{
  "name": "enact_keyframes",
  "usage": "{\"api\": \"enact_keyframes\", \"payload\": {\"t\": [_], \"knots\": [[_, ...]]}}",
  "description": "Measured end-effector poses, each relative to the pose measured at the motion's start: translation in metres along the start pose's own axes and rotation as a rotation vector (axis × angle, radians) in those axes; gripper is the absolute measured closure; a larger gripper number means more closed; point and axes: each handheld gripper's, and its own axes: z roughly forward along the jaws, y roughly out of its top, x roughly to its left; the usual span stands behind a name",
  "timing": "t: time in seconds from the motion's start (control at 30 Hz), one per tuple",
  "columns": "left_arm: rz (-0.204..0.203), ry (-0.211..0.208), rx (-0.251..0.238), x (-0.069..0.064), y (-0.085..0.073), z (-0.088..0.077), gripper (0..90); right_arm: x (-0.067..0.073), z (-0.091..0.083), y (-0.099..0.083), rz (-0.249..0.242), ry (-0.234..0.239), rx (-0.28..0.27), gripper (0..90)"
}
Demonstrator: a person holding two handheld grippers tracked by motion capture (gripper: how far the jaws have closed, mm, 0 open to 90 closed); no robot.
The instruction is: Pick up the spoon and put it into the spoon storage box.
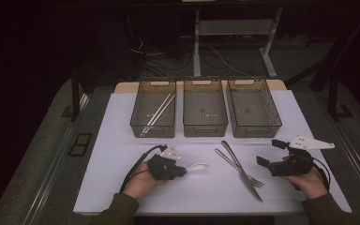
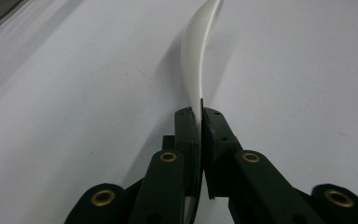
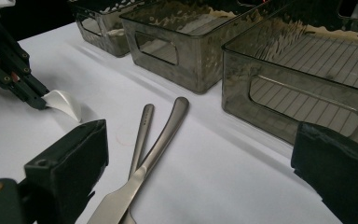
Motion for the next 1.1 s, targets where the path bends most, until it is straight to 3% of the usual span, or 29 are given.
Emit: {"api": "enact_keyframes", "payload": {"t": [0.07,0.13,0.57,0.63,0.9,1.1], "knots": [[0.019,0.0,0.0,0.002,0.0,0.0,85.1,0.0,0.0,0.0,0.001,-0.002,-0.001,3.8],[0.009,0.018,-0.008,0.001,0.0,-0.001,85.1,-0.001,0.0,0.0,0.0,-0.002,-0.002,3.8],[-0.106,-0.012,-0.103,0.013,0.012,-0.025,85.1,0.0,0.0,0.0,0.003,-0.004,0.001,3.8],[-0.12,-0.016,-0.111,0.015,0.018,-0.027,85.0,0.0,0.0,0.0,0.002,-0.004,0.0,3.8],[-0.101,-0.01,-0.114,0.022,0.053,-0.033,85.0,-0.001,-0.001,0.0,0.007,-0.002,-0.005,3.8],[-0.099,0.002,-0.147,0.035,0.08,-0.04,85.0,-0.001,-0.001,0.0,0.008,-0.001,-0.006,3.8]]}}
